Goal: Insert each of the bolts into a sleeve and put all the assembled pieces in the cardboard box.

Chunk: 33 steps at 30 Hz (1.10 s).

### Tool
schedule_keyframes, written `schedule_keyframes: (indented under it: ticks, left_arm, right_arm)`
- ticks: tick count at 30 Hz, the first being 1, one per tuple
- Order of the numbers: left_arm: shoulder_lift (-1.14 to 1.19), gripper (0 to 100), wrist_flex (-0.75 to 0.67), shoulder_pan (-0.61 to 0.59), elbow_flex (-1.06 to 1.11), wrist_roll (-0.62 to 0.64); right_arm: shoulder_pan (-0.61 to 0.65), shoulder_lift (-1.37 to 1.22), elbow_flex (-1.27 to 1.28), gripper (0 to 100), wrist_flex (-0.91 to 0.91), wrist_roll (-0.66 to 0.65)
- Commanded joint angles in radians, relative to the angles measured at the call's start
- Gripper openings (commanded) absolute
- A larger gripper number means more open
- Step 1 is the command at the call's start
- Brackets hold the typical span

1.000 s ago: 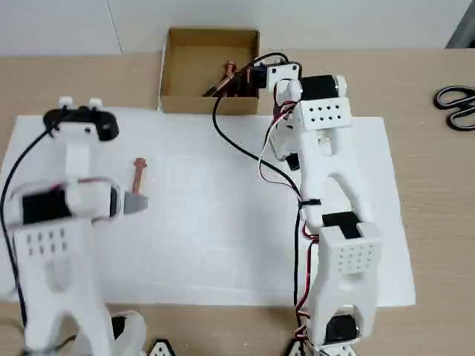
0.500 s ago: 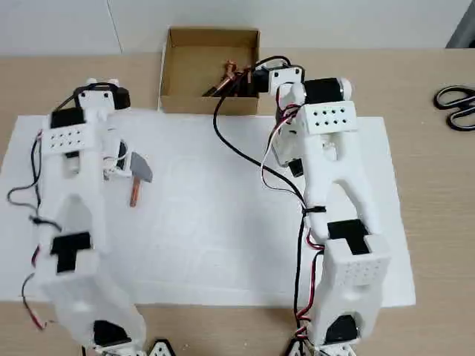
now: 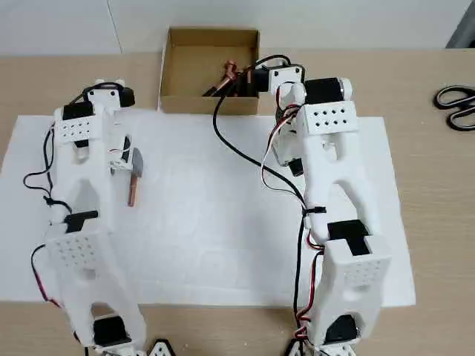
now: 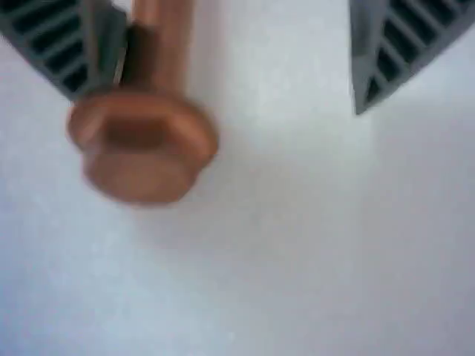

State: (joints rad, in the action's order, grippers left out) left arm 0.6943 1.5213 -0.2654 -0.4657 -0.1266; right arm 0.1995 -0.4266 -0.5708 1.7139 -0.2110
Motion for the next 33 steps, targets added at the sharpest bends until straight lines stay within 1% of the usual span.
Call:
schedule_keyframes:
  ticks: [1,6,10,13,17,21,27,31,33]
  left_arm:
    - [0.029,20,-0.015,0.003,-0.082,-0.008]
    - [0.097,20,-0.009,0.003,-0.147,-0.006]
    - [0.107,19,-0.009,0.011,-0.159,-0.006]
    - [0.11,13,0.018,0.037,-0.159,-0.006]
    - [0.107,8,0.043,0.063,-0.159,-0.003]
    - [0.107,0,0.086,0.089,-0.16,-0.009]
    - [0.104,1,0.117,0.097,-0.163,-0.005]
    - [0.072,1,0.222,0.097,-0.257,-0.005]
    - [0.038,1,0.232,0.097,-0.285,-0.003]
  right_arm:
    - [-0.004,0.081,-0.005,0.4,0.016,0.0]
    - [-0.004,0.081,-0.005,0.4,0.016,0.0]
    - [-0.004,0.081,-0.005,0.4,0.016,0.0]
    - [-0.004,0.081,-0.005,0.4,0.016,0.0]
    - [-0.004,0.081,-0.005,0.4,0.016,0.0]
    - [-0.004,0.081,-0.005,0.4,0.016,0.0]
    - [-0.004,0.081,-0.005,0.4,0.016,0.0]
    - [-0.004,0.082,-0.005,0.4,0.016,0.0]
    - [-0.004,0.084,-0.011,0.4,0.016,0.0]
